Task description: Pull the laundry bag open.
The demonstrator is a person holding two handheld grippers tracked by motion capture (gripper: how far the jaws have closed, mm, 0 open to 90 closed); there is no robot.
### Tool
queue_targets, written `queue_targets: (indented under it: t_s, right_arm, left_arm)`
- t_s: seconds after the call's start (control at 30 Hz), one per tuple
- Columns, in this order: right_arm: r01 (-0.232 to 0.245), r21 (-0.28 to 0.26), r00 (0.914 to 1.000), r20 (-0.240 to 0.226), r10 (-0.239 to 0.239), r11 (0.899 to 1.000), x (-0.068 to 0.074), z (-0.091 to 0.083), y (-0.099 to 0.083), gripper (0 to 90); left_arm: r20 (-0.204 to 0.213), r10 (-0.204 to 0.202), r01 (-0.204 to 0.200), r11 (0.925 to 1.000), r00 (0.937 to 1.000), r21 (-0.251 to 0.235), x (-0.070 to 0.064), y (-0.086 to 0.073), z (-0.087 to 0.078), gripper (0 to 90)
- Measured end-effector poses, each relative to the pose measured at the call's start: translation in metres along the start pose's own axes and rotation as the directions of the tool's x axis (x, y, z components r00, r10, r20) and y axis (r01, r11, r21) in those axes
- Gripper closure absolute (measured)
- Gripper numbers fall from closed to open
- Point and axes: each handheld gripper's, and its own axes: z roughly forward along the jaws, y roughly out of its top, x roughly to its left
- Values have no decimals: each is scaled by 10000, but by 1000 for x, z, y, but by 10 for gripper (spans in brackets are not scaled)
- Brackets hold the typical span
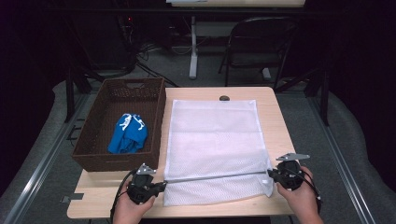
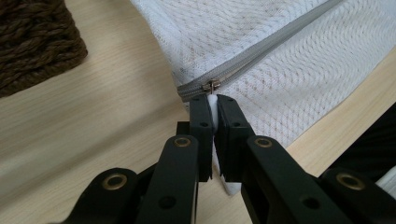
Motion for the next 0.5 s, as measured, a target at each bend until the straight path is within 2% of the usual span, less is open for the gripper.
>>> queue_targets:
  t_s: [0.13, 0.3, 0.43, 0.47, 0.5]
  right_arm:
    - [126, 41, 9999, 96, -126, 9999, 3, 0, 1, 856]
    - [12, 0, 9999, -134, -12, 10000, 4, 0, 1, 855]
    - [5, 14, 9994, -340, -5, 10000, 4, -1, 0, 850]
    - [-204, 8, 9984, -533, 204, 9998, 2, -1, -2, 848]
    - [-204, 8, 9984, -533, 204, 9998, 2, -1, -2, 848]
  left_arm:
    - [-3, -118, 118, 9999, 9999, -74, 4, -2, -2, 865]
    - [24, -308, 309, 9993, 9995, -217, 8, -6, -2, 865]
    - [-16, -247, 247, 9996, 9997, -166, 9, -8, 1, 862]
    - [24, -265, 265, 9996, 9996, -121, 9, -9, 1, 856]
    - [78, -292, 293, 9995, 9995, -121, 9, -10, 3, 856]
